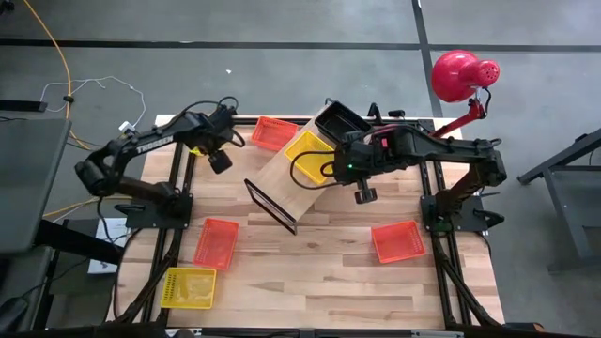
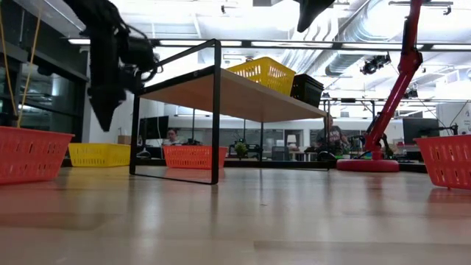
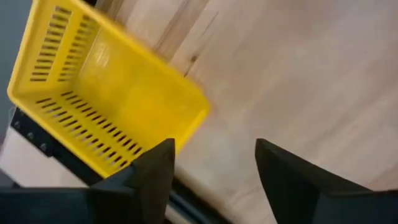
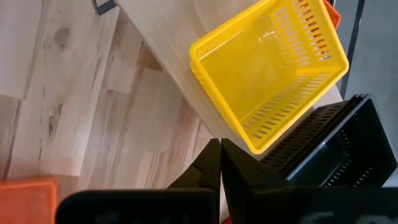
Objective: Stack baskets on shelf by color
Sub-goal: Stack the top yellow basket on top of the yellow basket on the shelf
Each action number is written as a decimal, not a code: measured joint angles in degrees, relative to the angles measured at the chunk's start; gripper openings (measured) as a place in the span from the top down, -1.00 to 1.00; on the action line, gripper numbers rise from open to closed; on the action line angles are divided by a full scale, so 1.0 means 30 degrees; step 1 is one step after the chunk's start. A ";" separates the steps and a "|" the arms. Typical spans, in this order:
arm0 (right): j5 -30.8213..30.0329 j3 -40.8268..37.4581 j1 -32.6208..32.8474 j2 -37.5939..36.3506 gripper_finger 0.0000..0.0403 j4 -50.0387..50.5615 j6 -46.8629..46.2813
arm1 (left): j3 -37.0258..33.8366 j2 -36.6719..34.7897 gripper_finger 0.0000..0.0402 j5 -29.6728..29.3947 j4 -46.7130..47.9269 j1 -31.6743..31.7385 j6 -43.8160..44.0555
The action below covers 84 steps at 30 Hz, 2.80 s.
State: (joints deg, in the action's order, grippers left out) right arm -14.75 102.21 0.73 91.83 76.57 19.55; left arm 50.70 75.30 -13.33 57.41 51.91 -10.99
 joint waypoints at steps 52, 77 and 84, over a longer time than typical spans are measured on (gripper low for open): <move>-0.0566 0.0020 0.1083 -0.0567 1.00 -0.0626 0.0448 | 0.4055 -0.3720 1.00 -0.5965 0.2732 -0.9636 0.0653; -0.0603 0.0022 0.1530 -0.1275 1.00 -0.1556 0.0292 | 0.7045 0.0829 1.00 -1.4190 -0.4332 -1.5840 -2.9727; -0.0603 0.0022 0.1523 -0.1396 1.00 -0.1563 0.0341 | 0.7045 0.3152 1.00 -1.2615 -0.9316 -1.4765 -3.4574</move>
State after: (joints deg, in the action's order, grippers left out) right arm -16.56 102.28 5.30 87.64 71.88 20.57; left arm 71.83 84.75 -51.17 29.46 7.62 -114.71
